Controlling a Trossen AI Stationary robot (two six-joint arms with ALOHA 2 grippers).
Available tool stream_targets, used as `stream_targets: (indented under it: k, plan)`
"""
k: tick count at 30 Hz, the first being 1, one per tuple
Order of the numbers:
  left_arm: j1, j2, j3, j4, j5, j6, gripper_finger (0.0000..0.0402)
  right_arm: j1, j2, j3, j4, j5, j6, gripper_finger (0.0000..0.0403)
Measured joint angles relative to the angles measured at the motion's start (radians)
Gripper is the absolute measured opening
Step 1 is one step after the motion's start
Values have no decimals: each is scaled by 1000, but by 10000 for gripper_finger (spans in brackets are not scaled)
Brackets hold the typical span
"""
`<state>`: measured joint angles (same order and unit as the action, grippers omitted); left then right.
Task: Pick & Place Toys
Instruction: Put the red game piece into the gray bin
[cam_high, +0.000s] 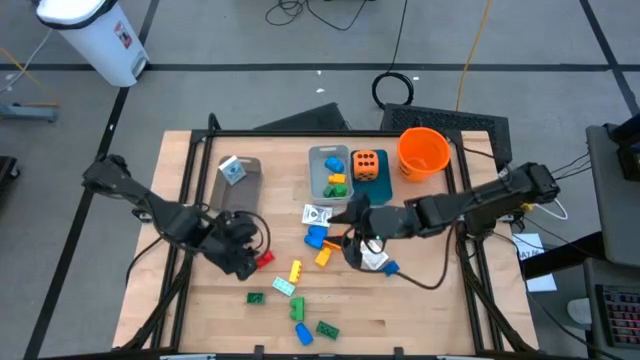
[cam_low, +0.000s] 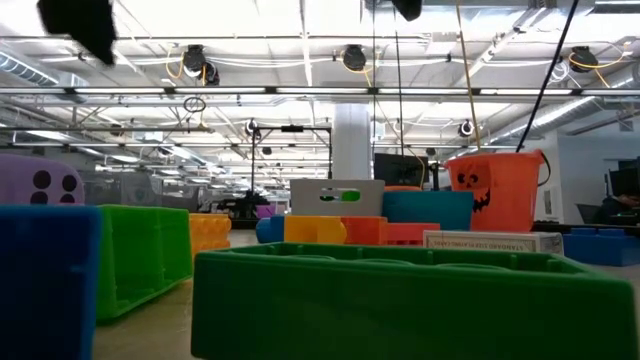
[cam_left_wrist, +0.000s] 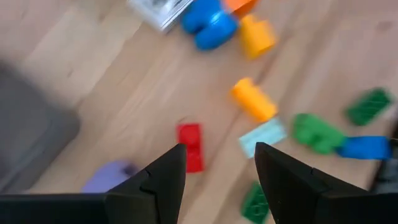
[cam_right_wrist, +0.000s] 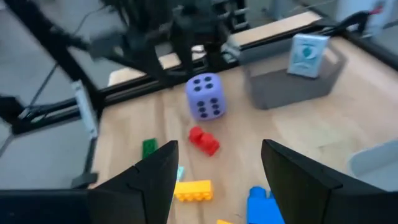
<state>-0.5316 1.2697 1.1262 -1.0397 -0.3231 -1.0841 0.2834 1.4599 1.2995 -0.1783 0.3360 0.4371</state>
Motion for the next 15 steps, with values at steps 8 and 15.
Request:
stream_targets:
  k: [8,15]
  plan:
    - [21,0,-184,131,8,-102,200,5,0,0,31,114,-1,221]
    - [50,24,-250,236,8,-65,200,-21,-1,-16,40,113,-2,221]
